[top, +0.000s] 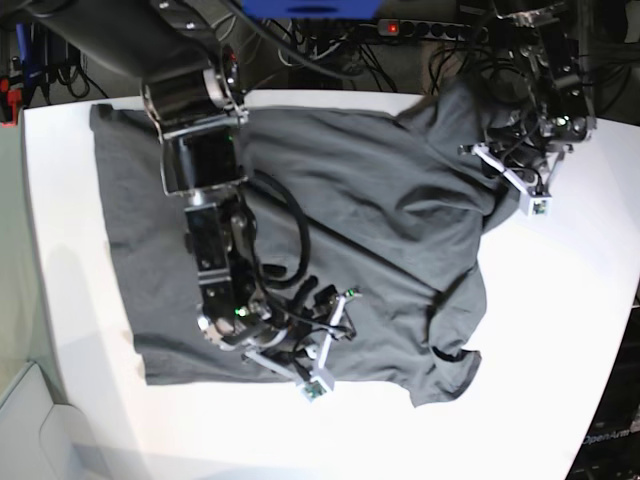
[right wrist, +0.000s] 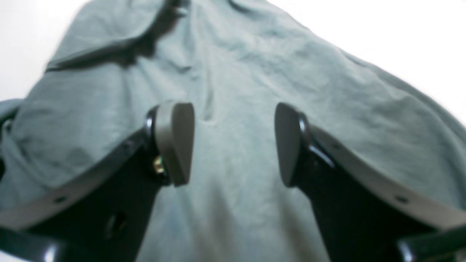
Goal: Layout the t-shirt on the table in an organized manner, then fold the t-shirt properly
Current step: 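Reach the right gripper onto the shirt's middle and pinch the fabric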
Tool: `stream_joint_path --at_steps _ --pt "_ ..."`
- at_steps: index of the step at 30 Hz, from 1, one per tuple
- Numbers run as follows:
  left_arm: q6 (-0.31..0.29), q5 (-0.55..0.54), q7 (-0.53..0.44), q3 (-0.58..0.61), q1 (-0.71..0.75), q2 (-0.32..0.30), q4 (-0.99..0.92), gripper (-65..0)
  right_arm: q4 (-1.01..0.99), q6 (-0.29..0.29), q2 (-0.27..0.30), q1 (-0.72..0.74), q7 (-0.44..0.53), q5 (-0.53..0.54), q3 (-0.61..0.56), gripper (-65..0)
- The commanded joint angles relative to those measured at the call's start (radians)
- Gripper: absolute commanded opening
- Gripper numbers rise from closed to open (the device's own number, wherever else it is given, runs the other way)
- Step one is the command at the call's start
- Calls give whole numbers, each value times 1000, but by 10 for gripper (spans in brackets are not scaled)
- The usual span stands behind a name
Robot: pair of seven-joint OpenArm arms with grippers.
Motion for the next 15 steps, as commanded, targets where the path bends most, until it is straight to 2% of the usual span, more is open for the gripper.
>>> stream_joint_path --at_steps 1,4,7,15 --pt "10 26 25 -6 4 -9 4 -505 -24 -5 -8 43 45 9 0 -285" --pt "10 24 28 -6 1 -9 4 -505 -156 -5 -8 80 128 55 -14 -285" --pt "10 21 30 -6 0 -9 4 -505 -261 -5 -8 94 154 116 -14 -287" --pt "10 19 33 -7 6 -12 43 -505 -270 -5 -8 16 167 130 -15 -300"
